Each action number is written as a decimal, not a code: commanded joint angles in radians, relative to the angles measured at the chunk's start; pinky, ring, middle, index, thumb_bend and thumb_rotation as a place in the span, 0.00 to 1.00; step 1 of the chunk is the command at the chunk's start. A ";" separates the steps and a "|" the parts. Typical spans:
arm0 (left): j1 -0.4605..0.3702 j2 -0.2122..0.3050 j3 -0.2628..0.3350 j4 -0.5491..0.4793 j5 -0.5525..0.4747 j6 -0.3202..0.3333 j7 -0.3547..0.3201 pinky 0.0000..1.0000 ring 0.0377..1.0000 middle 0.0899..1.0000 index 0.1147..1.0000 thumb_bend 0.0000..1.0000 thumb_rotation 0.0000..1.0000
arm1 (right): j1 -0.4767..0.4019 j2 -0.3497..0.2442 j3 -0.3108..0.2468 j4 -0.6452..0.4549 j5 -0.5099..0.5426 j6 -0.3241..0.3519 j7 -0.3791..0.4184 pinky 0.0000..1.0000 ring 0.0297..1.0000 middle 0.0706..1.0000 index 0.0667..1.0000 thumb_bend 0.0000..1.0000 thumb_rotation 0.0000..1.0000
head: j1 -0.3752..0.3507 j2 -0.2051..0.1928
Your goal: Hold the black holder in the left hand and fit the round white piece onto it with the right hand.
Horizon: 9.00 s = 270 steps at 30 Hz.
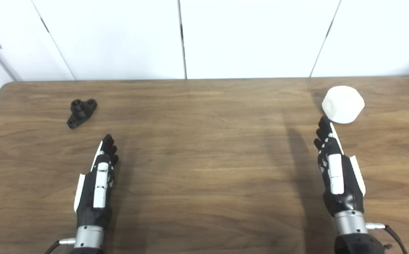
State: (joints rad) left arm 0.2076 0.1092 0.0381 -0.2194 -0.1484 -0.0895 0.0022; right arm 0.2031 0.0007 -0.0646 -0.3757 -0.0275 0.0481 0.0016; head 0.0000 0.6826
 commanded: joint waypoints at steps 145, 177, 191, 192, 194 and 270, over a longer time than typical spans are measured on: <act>-0.583 0.148 0.222 0.290 0.972 0.558 0.031 0.88 0.90 0.84 0.72 0.84 0.32 | 0.160 -0.090 -0.170 -0.015 0.138 -0.019 0.213 1.00 1.00 1.00 0.99 0.82 1.00 | 0.421 -0.051; -0.722 0.233 0.117 0.521 0.884 0.559 0.081 0.86 0.89 0.84 0.70 0.81 0.33 | 0.182 -0.072 -0.172 0.006 0.116 -0.065 0.195 1.00 1.00 1.00 1.00 0.80 1.00 | 0.370 -0.078; -0.709 0.222 0.113 0.520 0.933 0.559 0.043 0.85 0.90 0.84 0.67 0.78 0.31 | 0.183 -0.072 -0.173 0.003 0.115 -0.059 0.193 1.00 1.00 1.00 1.00 0.79 1.00 | 0.369 -0.080; -0.707 0.222 0.114 0.520 0.936 0.559 0.043 0.85 0.91 0.84 0.67 0.78 0.31 | 0.183 -0.073 -0.173 0.003 0.121 -0.058 0.195 1.00 1.00 1.00 1.00 0.80 1.00 | 0.370 -0.079; -0.705 0.222 0.116 0.520 0.940 0.559 0.051 0.85 0.90 0.84 0.67 0.77 0.30 | 0.183 -0.074 -0.175 0.002 0.125 -0.057 0.196 1.00 1.00 1.00 1.00 0.79 1.00 | 0.373 -0.079; -0.405 0.151 -0.077 0.081 0.822 0.552 -0.183 0.83 0.91 0.82 0.42 0.51 0.05 | 0.167 -0.077 -0.176 -0.020 0.117 -0.050 0.212 1.00 1.00 0.98 0.99 0.77 1.00 | 0.294 -0.033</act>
State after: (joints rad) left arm -0.2112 0.2441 -0.0101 -0.1060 0.7022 0.4640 -0.1241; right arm 0.2313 -0.0562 -0.2557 -0.3472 0.0858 0.0391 0.2121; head 0.2931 0.6488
